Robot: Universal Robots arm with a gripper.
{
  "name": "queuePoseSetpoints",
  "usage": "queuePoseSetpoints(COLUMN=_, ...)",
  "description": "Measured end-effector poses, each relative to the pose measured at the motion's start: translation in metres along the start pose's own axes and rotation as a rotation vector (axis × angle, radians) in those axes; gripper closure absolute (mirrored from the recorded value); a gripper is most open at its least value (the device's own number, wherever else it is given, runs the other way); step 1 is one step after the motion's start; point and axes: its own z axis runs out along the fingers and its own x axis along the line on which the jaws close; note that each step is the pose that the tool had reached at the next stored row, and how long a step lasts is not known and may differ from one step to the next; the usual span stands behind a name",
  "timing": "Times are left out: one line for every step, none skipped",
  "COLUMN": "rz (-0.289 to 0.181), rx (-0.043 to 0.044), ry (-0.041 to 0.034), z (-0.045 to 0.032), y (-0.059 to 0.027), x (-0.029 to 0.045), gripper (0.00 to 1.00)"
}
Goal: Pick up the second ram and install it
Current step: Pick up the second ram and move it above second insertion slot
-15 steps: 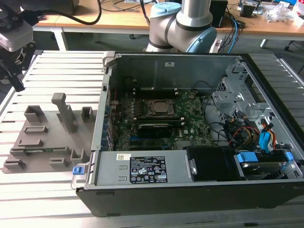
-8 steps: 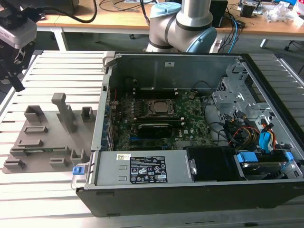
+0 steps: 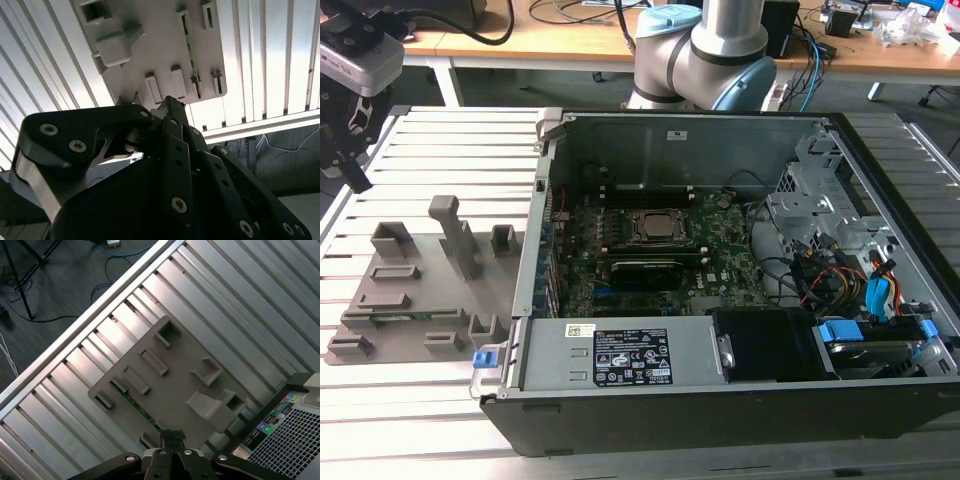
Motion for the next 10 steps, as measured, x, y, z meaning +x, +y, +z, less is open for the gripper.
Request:
queuePoseSetpoints(rz=-0.012, rx=-0.0003, ry=0.0004, z=0.0000, y=0.0000, x=0.0000, gripper=0.89)
queuePoseSetpoints(rz=-0.026, rx=-0.0006, ry=0.0008, z=0.0000, y=0.0000, x=0.0000, gripper=0.89)
queuePoseSetpoints(rz=-0.039, rx=-0.0008, ry=0.0012, z=0.0000, y=0.0000, x=0.0000, gripper=0.89)
queuePoseSetpoints(rz=-0.053, rx=-0.0012, ry=0.0016, z=0.0000, y=0.0000, x=0.0000, gripper=0.89)
queuePoseSetpoints(rz=-0.065, rx=-0.0015, ry=0.0020, z=0.0000, y=0.0000, x=0.0000, gripper=0.89)
queuePoseSetpoints(rz=-0.082, rx=-0.0019, ry=0.0026, z=0.0000, y=0.0000, x=0.0000, gripper=0.89)
queuePoseSetpoints(rz=-0.106, rx=-0.0024, ry=0.0033, z=0.0000, y=0.0000, x=0.0000, gripper=0.89)
queuePoseSetpoints(rz=-0.121, rx=-0.0028, ry=0.0038, z=0.0000, y=0.0000, x=0.0000, gripper=0.89)
queuePoseSetpoints(rz=-0.144, rx=-0.0033, ry=0.0045, z=0.0000, y=0.0000, x=0.0000, gripper=0.89)
queuePoseSetpoints(rz=-0.154, rx=-0.0035, ry=0.0048, z=0.0000, y=0.0000, x=0.0000, gripper=0.89)
